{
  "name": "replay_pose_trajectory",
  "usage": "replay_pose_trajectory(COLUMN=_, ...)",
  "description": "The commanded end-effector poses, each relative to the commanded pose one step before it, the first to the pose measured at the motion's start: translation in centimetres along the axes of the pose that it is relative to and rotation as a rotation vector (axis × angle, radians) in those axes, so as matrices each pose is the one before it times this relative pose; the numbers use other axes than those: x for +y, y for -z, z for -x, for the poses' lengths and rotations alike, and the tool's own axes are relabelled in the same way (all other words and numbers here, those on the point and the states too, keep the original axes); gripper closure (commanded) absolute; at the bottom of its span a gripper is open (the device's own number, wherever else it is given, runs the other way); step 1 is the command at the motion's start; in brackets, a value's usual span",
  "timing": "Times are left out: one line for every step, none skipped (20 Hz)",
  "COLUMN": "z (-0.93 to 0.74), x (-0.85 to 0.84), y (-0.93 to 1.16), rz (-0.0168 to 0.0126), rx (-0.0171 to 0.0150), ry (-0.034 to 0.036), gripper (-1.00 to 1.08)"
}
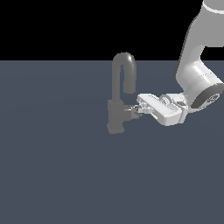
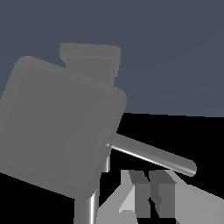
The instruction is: Turn on the faucet by rotating a designated handle.
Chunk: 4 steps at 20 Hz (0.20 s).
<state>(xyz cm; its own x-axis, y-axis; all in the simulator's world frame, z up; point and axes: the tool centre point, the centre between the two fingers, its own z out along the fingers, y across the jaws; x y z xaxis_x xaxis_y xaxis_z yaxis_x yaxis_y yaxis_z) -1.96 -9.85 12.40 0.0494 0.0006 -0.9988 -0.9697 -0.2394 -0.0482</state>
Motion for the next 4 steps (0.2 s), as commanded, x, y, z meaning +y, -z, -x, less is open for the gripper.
replay_pose_trajectory(z=-3.63, x=1.7, y=-0.104, rz=-0.00862, rx=-0.00882, ry=-0.04076, gripper=1.08)
replay_pose_trajectory(z=-0.672, x=0.267, y=0.004, rz=-0.00019, rx=-0.0011, ry=-0.00304, gripper=1.08)
replay_pose_trajectory(z=-0.662, x=0.262, y=0.006, rz=-0.00021, rx=-0.00106, ry=-0.00297, gripper=1.08)
replay_pose_trajectory(z=0.0, x=0.0, y=0.0, rz=0.0, rx=0.0, ry=0.0, gripper=1.08)
